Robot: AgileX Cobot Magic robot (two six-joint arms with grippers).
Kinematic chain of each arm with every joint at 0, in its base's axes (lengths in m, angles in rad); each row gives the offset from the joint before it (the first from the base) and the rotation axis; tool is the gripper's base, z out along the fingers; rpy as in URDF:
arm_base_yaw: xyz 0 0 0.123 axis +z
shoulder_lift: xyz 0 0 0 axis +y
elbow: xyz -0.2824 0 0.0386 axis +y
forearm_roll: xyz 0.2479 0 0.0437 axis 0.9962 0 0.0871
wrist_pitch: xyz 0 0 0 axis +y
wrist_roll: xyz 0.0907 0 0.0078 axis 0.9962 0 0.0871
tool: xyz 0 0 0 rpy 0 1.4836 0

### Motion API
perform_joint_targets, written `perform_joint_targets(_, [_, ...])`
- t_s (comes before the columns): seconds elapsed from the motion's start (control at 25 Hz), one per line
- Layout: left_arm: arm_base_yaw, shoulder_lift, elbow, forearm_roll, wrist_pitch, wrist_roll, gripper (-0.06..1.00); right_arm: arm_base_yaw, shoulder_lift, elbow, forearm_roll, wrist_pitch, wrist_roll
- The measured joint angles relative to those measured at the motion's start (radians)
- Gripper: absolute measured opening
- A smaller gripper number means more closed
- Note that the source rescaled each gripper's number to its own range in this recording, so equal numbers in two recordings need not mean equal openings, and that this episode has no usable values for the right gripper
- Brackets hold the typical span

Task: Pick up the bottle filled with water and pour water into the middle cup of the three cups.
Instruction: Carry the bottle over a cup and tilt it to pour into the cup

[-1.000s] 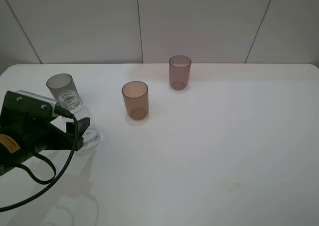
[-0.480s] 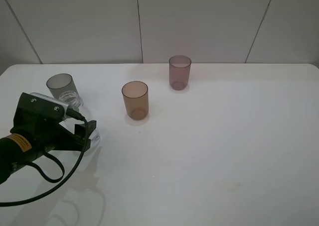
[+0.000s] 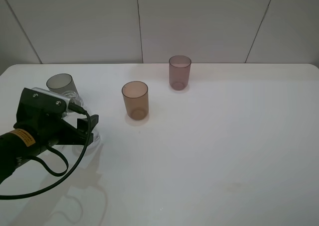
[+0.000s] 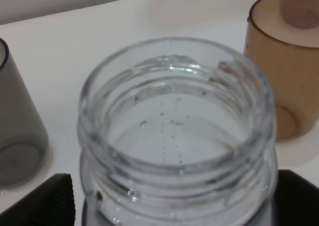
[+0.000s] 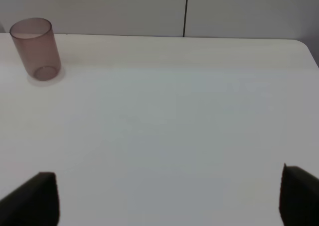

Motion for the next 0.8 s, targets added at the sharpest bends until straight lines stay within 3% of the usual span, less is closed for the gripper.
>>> perform_joint_targets(0.8, [0.000,0.000,0.000,-0.009,0.000,0.000,0.97,0.000,0.000,0.000,0.000,0.000,0.000])
